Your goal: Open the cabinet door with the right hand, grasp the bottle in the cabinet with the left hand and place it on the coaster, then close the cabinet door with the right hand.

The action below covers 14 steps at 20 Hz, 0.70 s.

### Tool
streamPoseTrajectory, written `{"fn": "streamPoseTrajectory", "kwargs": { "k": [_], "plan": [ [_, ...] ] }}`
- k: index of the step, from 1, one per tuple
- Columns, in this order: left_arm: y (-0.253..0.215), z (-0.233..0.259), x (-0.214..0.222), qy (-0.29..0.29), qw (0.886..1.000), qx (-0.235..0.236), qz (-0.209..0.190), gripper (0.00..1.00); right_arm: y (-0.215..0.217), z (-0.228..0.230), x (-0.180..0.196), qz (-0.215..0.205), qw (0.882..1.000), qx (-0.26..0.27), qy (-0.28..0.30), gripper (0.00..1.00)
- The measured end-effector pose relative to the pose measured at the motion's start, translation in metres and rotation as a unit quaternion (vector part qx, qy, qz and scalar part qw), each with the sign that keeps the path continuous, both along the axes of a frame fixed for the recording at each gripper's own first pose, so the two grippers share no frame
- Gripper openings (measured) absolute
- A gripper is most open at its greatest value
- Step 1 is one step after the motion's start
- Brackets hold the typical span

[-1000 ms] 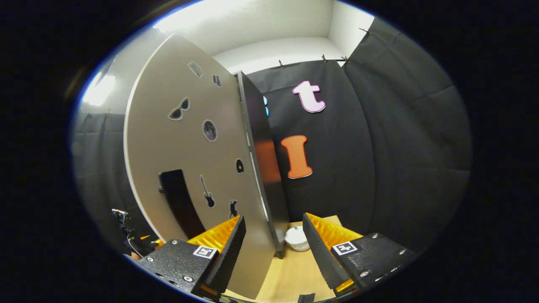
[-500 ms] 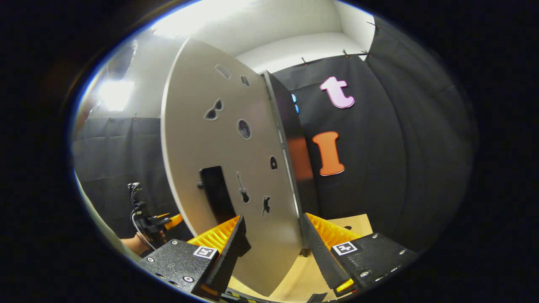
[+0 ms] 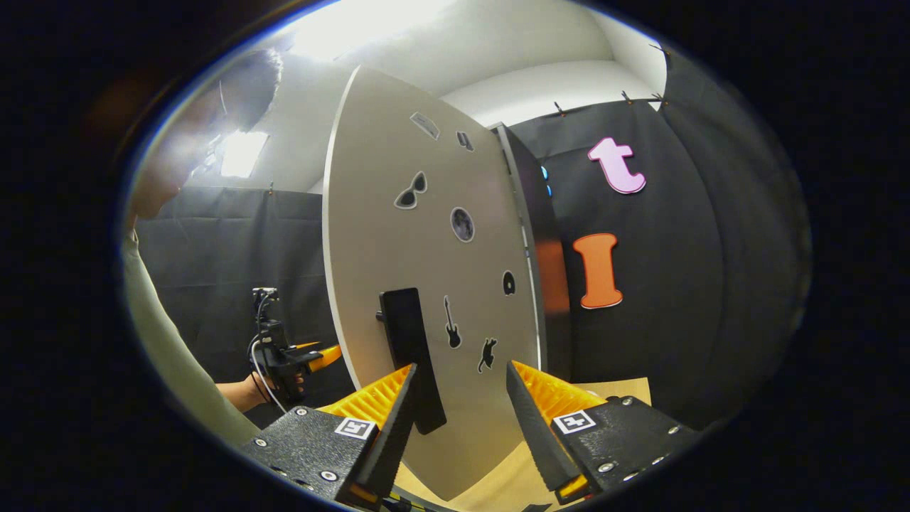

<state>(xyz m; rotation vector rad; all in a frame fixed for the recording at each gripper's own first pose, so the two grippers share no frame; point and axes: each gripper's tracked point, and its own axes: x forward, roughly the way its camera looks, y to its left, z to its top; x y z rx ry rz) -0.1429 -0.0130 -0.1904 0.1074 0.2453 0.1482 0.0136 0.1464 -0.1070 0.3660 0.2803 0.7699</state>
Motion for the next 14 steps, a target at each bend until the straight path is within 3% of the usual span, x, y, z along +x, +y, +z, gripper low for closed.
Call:
{"fn": "streamPoseTrajectory", "kwargs": {
  "k": [1,2,3,5,14],
  "plan": [
    [0.002,0.003,0.001,-0.001,1.000,0.002,0.002,0.93,0.007,0.000,-0.002,0.014,1.000,0.004,0.001,0.82],
    [0.006,0.005,0.002,-0.003,1.000,0.004,0.005,0.91,0.015,-0.002,-0.004,0.026,1.000,0.006,0.002,0.77],
    [0.009,0.006,0.001,-0.005,1.000,0.005,0.006,0.93,0.023,-0.004,-0.005,0.034,0.999,0.009,0.002,0.81],
    [0.015,0.008,0.001,-0.006,1.000,0.011,0.007,0.91,0.039,-0.005,-0.006,0.046,0.999,0.016,0.006,0.76],
    [0.038,-0.001,0.026,0.000,0.998,0.034,-0.048,0.91,0.092,0.001,-0.016,0.037,0.998,0.034,0.027,0.76]
  ]
}}
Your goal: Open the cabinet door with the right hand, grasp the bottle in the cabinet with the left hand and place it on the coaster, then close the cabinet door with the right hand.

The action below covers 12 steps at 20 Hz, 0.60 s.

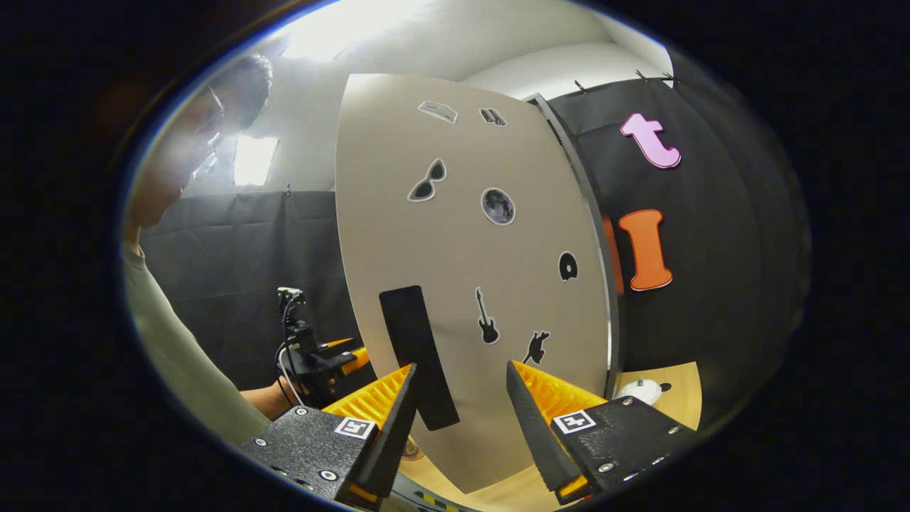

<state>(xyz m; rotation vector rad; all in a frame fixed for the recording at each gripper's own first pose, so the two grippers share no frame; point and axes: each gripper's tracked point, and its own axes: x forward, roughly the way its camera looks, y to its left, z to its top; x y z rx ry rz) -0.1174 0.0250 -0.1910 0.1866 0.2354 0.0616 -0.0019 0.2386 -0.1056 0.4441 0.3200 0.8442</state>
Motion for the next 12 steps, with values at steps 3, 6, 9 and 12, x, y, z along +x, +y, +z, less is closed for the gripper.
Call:
{"fn": "streamPoseTrajectory", "kwargs": {
  "k": [3,6,9,12],
  "plan": [
    [0.005,-0.006,0.008,0.005,1.000,-0.003,-0.015,0.92,0.014,-0.001,0.003,-0.004,1.000,0.009,0.002,0.77],
    [0.011,-0.009,0.016,0.006,1.000,0.001,-0.026,0.91,0.020,-0.001,0.014,-0.033,0.999,0.032,0.017,0.78],
    [0.012,-0.012,0.023,0.003,0.999,0.003,-0.043,0.91,0.025,0.001,0.023,-0.042,0.998,0.045,0.023,0.78],
    [0.017,-0.021,0.027,0.006,0.999,-0.006,-0.050,0.92,0.040,0.006,0.031,-0.040,0.998,0.038,0.015,0.78]
  ]
}}
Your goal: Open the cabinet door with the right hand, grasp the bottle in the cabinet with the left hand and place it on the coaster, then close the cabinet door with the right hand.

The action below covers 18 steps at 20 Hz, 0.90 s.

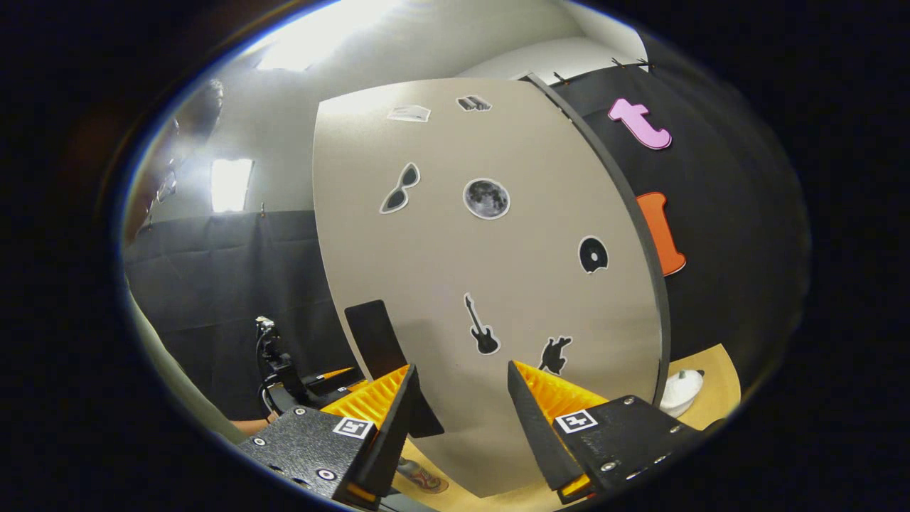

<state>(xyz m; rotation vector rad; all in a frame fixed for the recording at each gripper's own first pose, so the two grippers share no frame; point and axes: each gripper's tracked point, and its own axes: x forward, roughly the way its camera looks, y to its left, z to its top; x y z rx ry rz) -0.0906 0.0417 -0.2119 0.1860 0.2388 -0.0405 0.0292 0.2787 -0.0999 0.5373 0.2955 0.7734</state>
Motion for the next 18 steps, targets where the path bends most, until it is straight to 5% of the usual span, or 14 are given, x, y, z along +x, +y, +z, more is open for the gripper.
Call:
{"fn": "streamPoseTrajectory", "kwargs": {
  "k": [18],
  "plan": [
    [0.044,-0.011,-0.001,0.006,0.999,-0.006,0.033,0.92,0.045,0.012,0.044,-0.054,0.996,-0.065,-0.038,0.78]
  ]
}}
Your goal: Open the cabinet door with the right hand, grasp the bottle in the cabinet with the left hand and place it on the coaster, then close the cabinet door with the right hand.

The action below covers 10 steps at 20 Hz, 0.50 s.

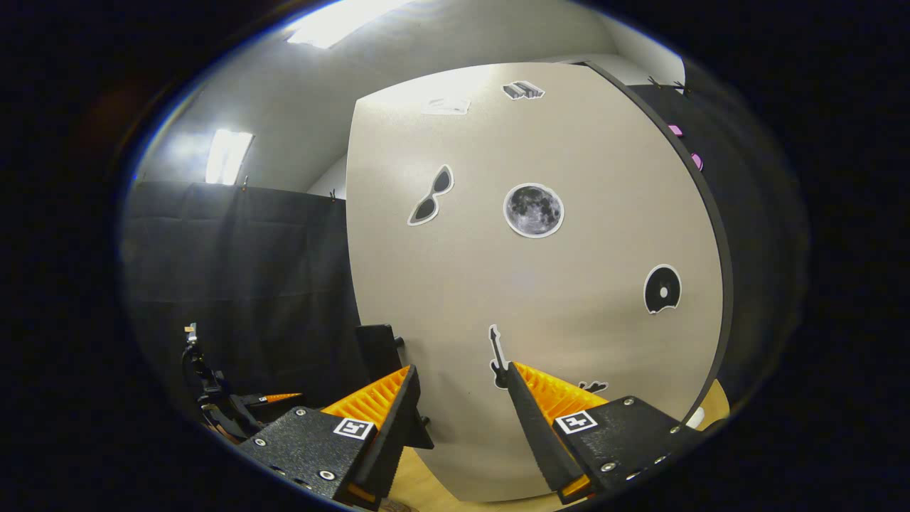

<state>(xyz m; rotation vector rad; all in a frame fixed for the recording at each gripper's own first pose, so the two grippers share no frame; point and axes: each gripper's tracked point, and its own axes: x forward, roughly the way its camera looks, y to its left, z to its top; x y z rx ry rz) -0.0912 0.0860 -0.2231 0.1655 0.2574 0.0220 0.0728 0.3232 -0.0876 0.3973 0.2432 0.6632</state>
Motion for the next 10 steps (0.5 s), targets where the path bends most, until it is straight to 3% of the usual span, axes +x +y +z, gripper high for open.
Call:
{"fn": "streamPoseTrajectory", "kwargs": {
  "k": [6,10],
  "plan": [
    [0.0073,-0.0006,-0.0038,0.001,1.000,-0.007,0.002,0.92,0.0030,-0.0046,0.0127,-0.052,0.995,-0.089,-0.015,0.75],
    [0.0038,-0.0025,-0.0019,0.002,1.000,-0.009,-0.014,0.92,0.0022,-0.0046,0.0128,-0.084,0.992,-0.091,0.007,0.75]
  ]
}}
